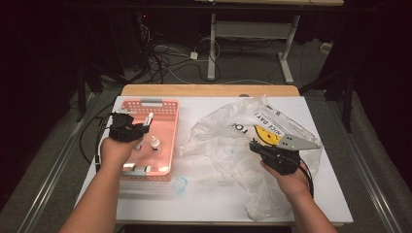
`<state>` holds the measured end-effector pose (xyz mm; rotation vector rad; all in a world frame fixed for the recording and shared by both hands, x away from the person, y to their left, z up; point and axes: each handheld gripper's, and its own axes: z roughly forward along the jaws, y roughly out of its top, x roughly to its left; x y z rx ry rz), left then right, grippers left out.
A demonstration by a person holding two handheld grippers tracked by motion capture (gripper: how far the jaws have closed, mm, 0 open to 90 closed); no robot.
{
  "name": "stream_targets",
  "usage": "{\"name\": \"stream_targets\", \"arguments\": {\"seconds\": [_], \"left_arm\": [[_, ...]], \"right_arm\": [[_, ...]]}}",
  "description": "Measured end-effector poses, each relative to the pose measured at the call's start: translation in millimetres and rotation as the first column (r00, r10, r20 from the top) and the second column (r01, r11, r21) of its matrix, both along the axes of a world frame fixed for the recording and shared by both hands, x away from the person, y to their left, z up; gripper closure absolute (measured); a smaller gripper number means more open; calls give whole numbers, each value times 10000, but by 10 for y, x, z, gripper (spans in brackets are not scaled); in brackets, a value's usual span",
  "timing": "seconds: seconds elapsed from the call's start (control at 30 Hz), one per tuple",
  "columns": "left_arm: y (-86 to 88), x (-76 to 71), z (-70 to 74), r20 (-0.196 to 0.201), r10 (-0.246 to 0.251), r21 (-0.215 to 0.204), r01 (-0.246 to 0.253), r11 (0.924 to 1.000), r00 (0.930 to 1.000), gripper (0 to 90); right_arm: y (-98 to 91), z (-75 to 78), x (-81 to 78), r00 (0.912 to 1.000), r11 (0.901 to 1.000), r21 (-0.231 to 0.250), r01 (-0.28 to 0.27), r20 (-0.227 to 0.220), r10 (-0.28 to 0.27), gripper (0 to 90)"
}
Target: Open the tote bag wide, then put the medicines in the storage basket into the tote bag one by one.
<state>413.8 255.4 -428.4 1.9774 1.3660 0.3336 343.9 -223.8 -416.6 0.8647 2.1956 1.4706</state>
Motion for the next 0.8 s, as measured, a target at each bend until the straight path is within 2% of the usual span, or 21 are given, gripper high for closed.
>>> {"name": "stream_targets", "arguments": {"seconds": [0.2, 0.33, 0.5, 0.6, 0.67, 0.8], "left_arm": [[6, -122, 107, 452, 26, -320, -12, 9995, 9990, 682], [-14, -205, 130, 654, -85, -221, 100, 9997, 9978, 683], [-35, -354, 189, 1091, -151, -367, 192, 9991, 9939, 682], [-32, -444, 231, 1503, -138, -499, 216, 9985, 9885, 682], [-26, -506, 272, 1849, -180, -669, 309, 9973, 9826, 682], [-95, -593, 302, 2150, -426, -689, 587, 9959, 9757, 682]], "right_arm": [[10, -25, 20, 9999, 9999, -146, 25, -99, -26, 900], [11, -18, 15, 10000, 9999, -163, 31, -3, -31, 900], [22, -10, 5, 10000, 9999, -124, -11, 61, 12, 900], [31, -17, 3, 10000, 9999, -139, -87, 47, 87, 900], [34, -18, 1, 9999, 9999, -130, -99, 31, 99, 900], [23, -2, 2, 9999, 9999, -108, -56, 94, 57, 900]]}}
